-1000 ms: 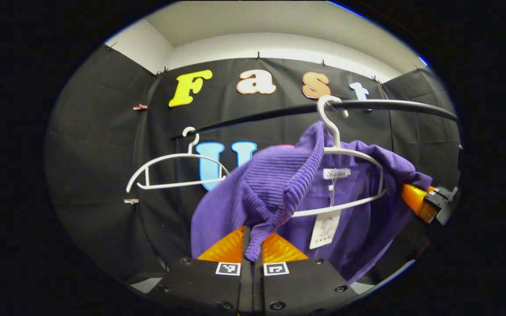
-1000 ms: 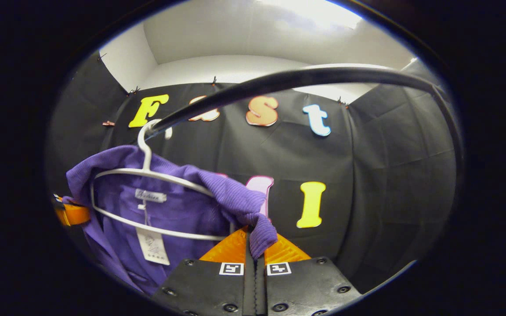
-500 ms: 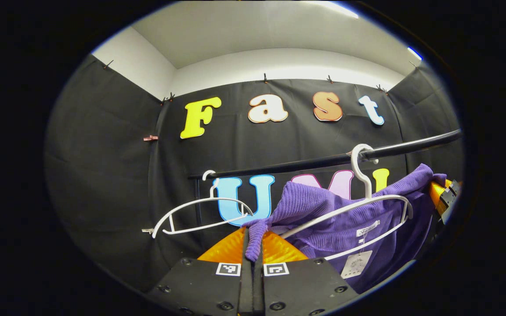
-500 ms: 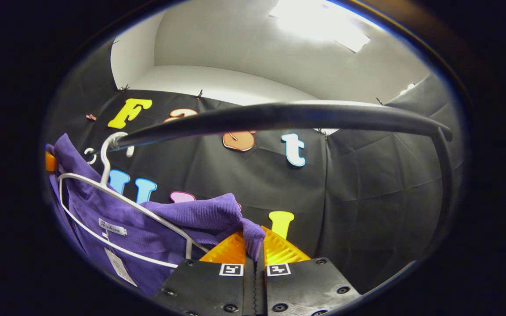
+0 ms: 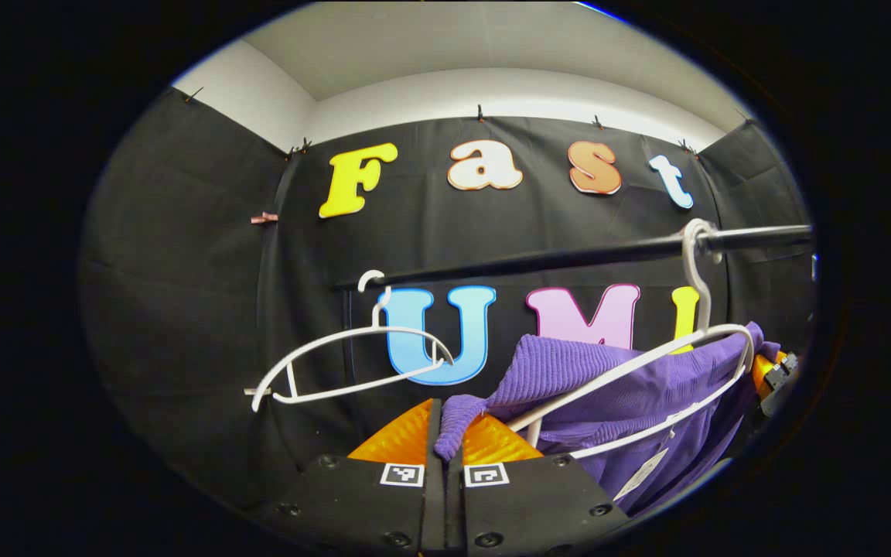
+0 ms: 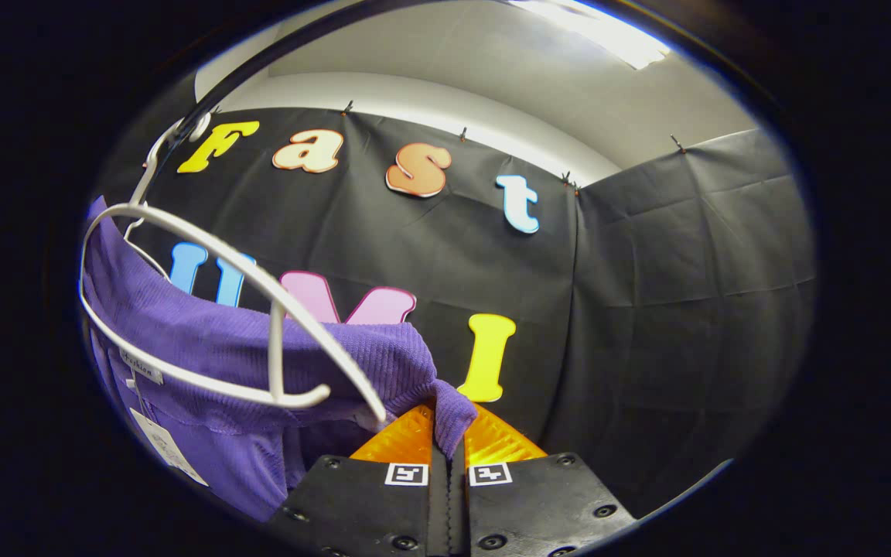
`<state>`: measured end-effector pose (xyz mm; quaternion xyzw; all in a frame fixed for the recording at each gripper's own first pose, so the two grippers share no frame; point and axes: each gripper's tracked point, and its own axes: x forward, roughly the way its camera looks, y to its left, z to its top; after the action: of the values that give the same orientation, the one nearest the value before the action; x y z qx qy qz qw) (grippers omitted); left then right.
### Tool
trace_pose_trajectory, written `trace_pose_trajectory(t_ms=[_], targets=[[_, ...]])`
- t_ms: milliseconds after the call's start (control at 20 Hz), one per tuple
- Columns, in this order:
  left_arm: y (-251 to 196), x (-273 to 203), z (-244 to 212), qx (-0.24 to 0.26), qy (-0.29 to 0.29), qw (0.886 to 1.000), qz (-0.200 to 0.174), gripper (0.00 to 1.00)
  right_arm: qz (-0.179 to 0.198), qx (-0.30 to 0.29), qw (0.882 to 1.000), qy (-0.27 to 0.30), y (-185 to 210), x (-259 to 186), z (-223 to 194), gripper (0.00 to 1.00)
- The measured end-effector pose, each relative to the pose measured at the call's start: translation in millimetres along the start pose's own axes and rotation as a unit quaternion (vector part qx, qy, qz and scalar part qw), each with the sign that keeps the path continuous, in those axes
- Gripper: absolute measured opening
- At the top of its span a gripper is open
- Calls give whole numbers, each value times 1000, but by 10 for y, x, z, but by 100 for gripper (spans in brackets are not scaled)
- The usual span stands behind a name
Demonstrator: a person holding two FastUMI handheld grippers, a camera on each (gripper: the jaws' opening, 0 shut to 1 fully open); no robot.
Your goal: Grasp the clothes on the hanger with both hands and then place them into the laundry hamper below.
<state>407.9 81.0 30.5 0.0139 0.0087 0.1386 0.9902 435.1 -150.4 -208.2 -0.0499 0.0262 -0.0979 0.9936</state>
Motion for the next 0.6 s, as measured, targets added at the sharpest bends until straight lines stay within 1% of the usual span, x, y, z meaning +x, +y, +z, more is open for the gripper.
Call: trace_pose_trajectory(t_ms=[150, 200, 250, 350, 450, 500, 550, 600], targets=[[109, -13, -343, -17, 34, 999, 13, 5, 22, 4, 999, 28, 142, -137, -273, 5], [156, -51, -500, -17, 48, 999, 20, 5, 30, 2, 999, 34, 196, -210, -316, 7], [209, -96, -646, -20, 60, 998, 23, 5, 39, 0, 998, 39, 246, -301, -364, 5], [245, -251, -887, -32, 79, 996, 21, 5, 63, 2, 997, 51, 367, -514, -429, 5], [235, -440, -1127, -27, 101, 994, 16, 5, 90, 5, 994, 69, 503, -774, -507, 5], [217, -561, -1250, -24, 111, 993, 12, 5, 103, 8, 992, 76, 556, -898, -501, 5], [178, -654, -1335, -24, 121, 992, 3, 5, 115, 9, 990, 82, 615, -1013, -493, 7], [121, -727, -1410, -27, 128, 991, -7, 5, 126, 13, 988, 90, 659, -1123, -486, 5]])
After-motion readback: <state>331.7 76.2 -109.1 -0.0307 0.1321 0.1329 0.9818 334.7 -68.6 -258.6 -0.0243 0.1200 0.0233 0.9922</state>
